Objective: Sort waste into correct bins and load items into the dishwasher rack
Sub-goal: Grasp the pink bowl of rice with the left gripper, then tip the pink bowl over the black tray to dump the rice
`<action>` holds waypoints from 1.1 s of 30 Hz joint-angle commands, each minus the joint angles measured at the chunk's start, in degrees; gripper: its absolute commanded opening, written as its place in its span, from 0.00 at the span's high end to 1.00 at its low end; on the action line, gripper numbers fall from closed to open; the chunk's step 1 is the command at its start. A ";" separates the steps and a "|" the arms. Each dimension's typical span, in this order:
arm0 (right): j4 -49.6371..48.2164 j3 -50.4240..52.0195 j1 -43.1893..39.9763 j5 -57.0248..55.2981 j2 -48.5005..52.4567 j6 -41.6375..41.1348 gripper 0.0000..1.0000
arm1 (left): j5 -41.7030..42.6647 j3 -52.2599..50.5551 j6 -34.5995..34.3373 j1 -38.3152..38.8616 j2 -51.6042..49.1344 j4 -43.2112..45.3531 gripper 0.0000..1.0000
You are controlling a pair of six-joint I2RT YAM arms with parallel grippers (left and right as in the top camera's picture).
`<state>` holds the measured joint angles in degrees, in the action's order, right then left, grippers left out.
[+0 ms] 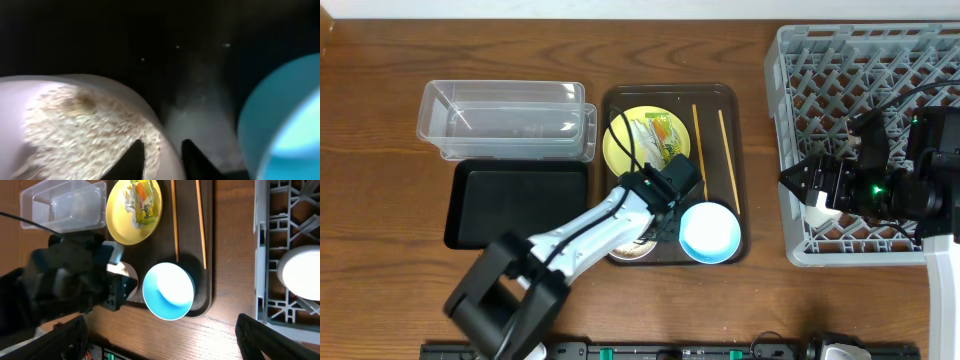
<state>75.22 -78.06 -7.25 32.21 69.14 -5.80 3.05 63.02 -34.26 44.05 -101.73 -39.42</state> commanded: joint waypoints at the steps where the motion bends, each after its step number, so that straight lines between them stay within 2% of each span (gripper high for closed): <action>1: 0.11 -0.94 0.57 0.83 -0.24 0.72 0.08 | 0.66 -0.44 -0.98 0.46 -1.77 -0.11 0.87; 2: 0.26 -0.94 0.57 0.83 -0.24 0.72 0.08 | 0.81 -0.44 -0.98 0.52 -1.77 -0.17 0.93; 3: 0.28 -0.94 0.57 0.81 -0.24 0.74 0.08 | 0.83 -0.44 -0.98 0.52 -1.64 -0.26 0.94; 13: 0.44 -0.94 0.57 0.63 -0.24 0.74 0.08 | 0.79 3.56 -0.96 0.13 7.82 -5.88 0.94; 17: 0.44 -0.94 0.57 0.63 -0.24 0.72 0.08 | 3.32 4.09 -0.28 -3.48 14.45 -8.79 0.94; 20: 0.42 -0.94 0.57 0.63 -0.24 0.72 0.08 | 10.05 4.09 3.10 -9.35 18.99 -9.44 0.94; 24: 0.46 -0.94 0.57 0.63 -0.24 0.72 0.09 | 28.22 4.07 11.87 -22.40 23.15 -9.73 0.94; 27: 0.42 -0.94 0.57 0.63 -0.24 0.72 0.08 | 42.71 3.93 20.06 -33.68 23.17 -11.69 0.94; 33: 0.42 -0.94 0.57 0.66 -0.24 0.70 0.08 | 60.83 0.13 34.18 -52.50 20.13 -17.62 0.94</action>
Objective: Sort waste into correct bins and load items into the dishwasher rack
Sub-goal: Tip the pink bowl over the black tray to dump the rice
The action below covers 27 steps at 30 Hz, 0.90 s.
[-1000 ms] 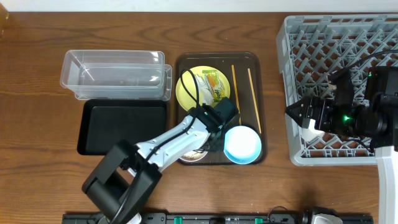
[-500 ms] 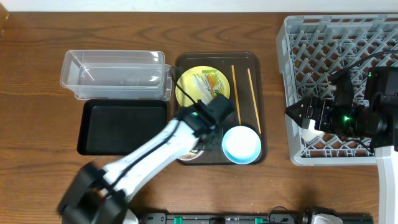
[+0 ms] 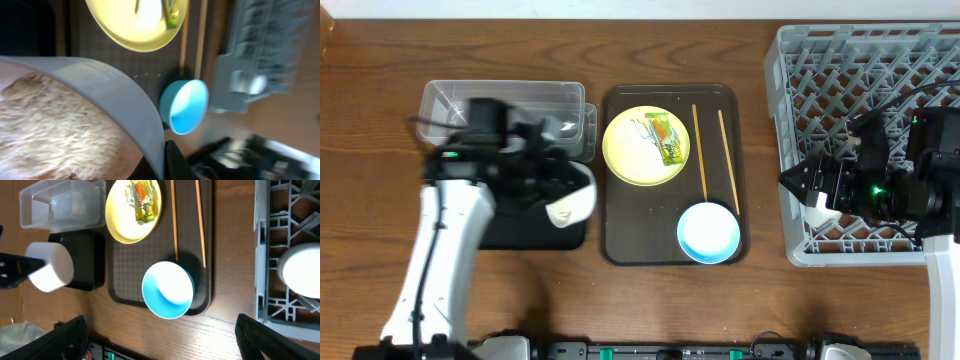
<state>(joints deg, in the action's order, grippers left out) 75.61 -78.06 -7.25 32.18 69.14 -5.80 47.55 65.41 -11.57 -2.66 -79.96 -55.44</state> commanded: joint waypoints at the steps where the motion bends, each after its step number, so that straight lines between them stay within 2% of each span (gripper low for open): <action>1: 0.00 -0.94 0.57 0.68 -0.24 0.70 0.08 | 19.67 -3.28 14.12 -7.93 -2.51 -2.23 0.94; 5: -0.15 -0.94 0.57 0.68 -0.24 0.50 0.08 | 32.72 -8.28 21.94 -14.34 -7.15 -2.58 0.94; 8: -0.13 -0.94 0.57 0.66 -0.24 0.52 0.09 | 38.03 -10.91 24.94 -16.04 -10.86 -2.56 0.94; 13: 0.07 -0.94 0.57 0.66 -0.26 0.52 0.08 | 38.64 -11.72 26.16 -16.94 -14.82 -2.21 0.94; 23: 0.13 -0.94 0.57 0.63 -0.26 0.55 0.08 | 38.58 -11.72 26.45 -18.05 -14.82 0.33 0.94; 25: 0.31 -0.94 0.57 0.66 -0.26 0.52 0.08 | 35.01 -11.72 26.86 -18.80 -14.86 2.99 0.94; 27: 0.26 -0.94 0.57 0.66 -0.24 0.52 0.08 | 33.07 -11.72 23.54 -19.69 -14.88 3.48 0.94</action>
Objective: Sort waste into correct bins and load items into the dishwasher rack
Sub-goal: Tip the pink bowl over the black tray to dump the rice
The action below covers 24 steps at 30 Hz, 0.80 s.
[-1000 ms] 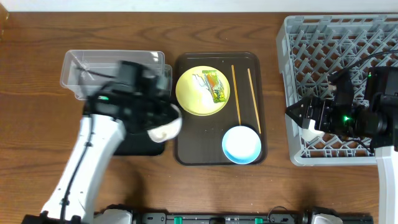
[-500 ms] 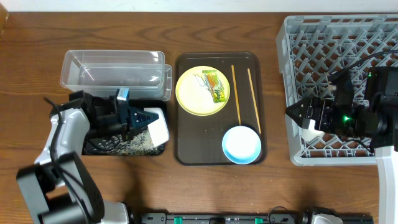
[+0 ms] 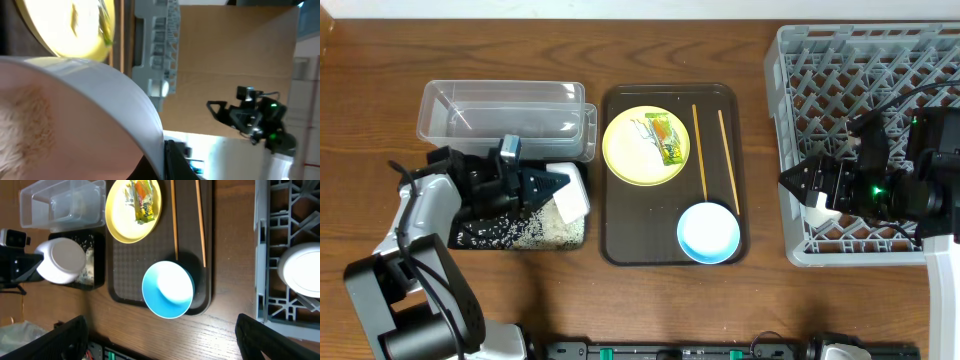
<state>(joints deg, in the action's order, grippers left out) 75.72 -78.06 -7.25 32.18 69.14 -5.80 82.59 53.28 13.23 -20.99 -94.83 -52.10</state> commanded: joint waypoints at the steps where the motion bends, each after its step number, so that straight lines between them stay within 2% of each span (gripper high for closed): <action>1: 0.13 -0.94 0.55 0.66 -0.24 0.52 0.08 | 0.09 0.42 -1.38 -1.64 0.00 -1.33 0.94; 3: 0.24 -0.94 0.57 0.66 -0.26 0.52 0.08 | 3.15 0.42 3.63 -1.99 0.11 -2.05 0.94; 4: 0.31 -0.94 0.55 0.66 -0.26 0.52 0.08 | 0.42 0.42 2.51 -2.36 0.02 0.04 0.94; 5: 0.22 -0.94 0.57 0.66 -0.26 0.52 0.08 | -1.84 0.42 -2.97 -2.89 -0.26 1.18 0.94; 6: 0.15 -0.94 0.57 0.66 -0.26 0.52 0.08 | -0.50 0.39 -4.72 -3.06 -0.28 0.09 0.94; 8: 0.22 -0.94 0.57 0.63 -0.26 0.55 0.08 | 3.48 0.42 0.31 -3.10 -0.11 -0.96 0.94; 9: 0.24 -0.94 0.57 0.66 -0.26 0.55 0.08 | 1.99 0.42 -0.57 -3.32 -0.11 0.50 0.94; 10: 0.17 -0.94 0.57 0.68 -0.26 0.52 0.08 | 0.76 0.42 -5.31 -3.74 -0.26 0.94 0.94; 11: 0.17 -0.94 0.57 0.68 -0.26 0.52 0.08 | 3.13 0.42 -6.73 -3.85 -0.26 -0.22 0.94; 12: 0.22 -0.94 0.57 0.68 -0.26 0.52 0.09 | 7.63 0.42 -4.81 -3.63 0.07 -4.35 0.94; 13: 0.42 -0.94 0.57 0.66 -0.26 0.55 0.08 | 7.52 0.70 -1.66 -3.23 0.66 -6.84 0.94; 14: 0.50 -0.94 0.57 0.63 -0.26 0.55 0.08 | 5.49 0.76 2.45 -3.17 1.22 -5.42 0.94; 15: 0.46 -0.94 0.57 0.66 -0.24 0.52 0.08 | -0.20 0.81 1.49 -3.52 1.55 -3.50 0.94; 16: 0.28 -0.94 0.57 0.66 -0.26 0.52 0.08 | -5.66 0.79 -3.63 -3.91 1.51 -1.97 0.94; 17: 0.11 -0.94 0.57 0.68 -0.26 0.50 0.08 | -6.19 0.72 -8.02 -4.13 1.42 -3.15 0.94; 18: 0.15 -0.94 0.57 0.68 -0.26 0.50 0.08 | -1.68 0.63 -5.07 -4.04 1.51 -5.09 0.94; 19: 0.31 -0.94 0.57 0.66 -0.26 0.52 0.08 | 2.36 0.66 2.69 -3.72 1.90 -5.79 0.94; 20: 0.33 -0.94 0.57 0.66 -0.26 0.52 0.08 | 0.83 0.76 3.39 -3.74 2.05 -4.79 0.94; 22: 0.15 -0.94 0.57 0.68 -0.26 0.50 0.08 | -6.82 1.03 -3.56 -4.24 2.05 -2.86 0.94; 24: 0.26 -0.94 0.57 0.68 -0.26 0.52 0.08 | -5.70 1.01 -3.06 -3.85 2.32 -4.24 0.94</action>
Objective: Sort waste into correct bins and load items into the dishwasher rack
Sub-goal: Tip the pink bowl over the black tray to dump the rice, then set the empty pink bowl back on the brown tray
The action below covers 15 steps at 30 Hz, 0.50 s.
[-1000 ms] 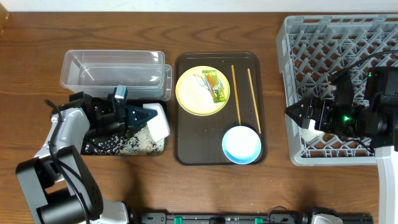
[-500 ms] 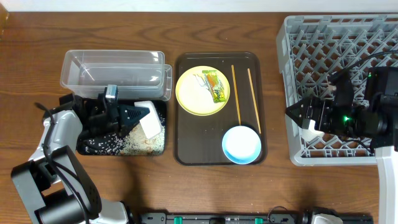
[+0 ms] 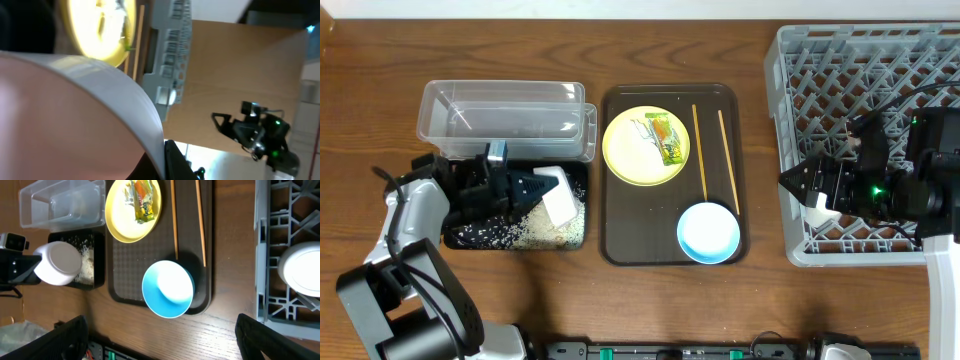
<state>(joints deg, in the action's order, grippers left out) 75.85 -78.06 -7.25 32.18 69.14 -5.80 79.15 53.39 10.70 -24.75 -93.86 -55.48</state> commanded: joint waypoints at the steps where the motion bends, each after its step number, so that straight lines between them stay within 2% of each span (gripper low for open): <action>1: 0.22 -0.94 0.57 0.66 -0.26 0.52 0.08 | -1.40 0.92 -0.28 0.28 1.73 -0.85 0.94; 5: 0.17 -0.94 0.57 0.66 -0.26 0.55 0.08 | -3.56 1.16 -0.90 1.84 6.99 -1.20 0.94; 10: 0.00 -0.94 0.57 0.66 -0.24 0.55 0.08 | -27.34 2.14 -13.20 8.13 18.08 1.07 0.94; 15: -0.07 -0.94 0.57 0.66 -0.24 0.55 0.08 | -45.44 2.14 -25.38 26.21 25.94 5.62 0.94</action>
<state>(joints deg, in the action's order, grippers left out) 75.83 -78.06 -7.25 32.18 69.14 -5.80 49.71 54.26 -4.86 -6.52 -70.39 -50.92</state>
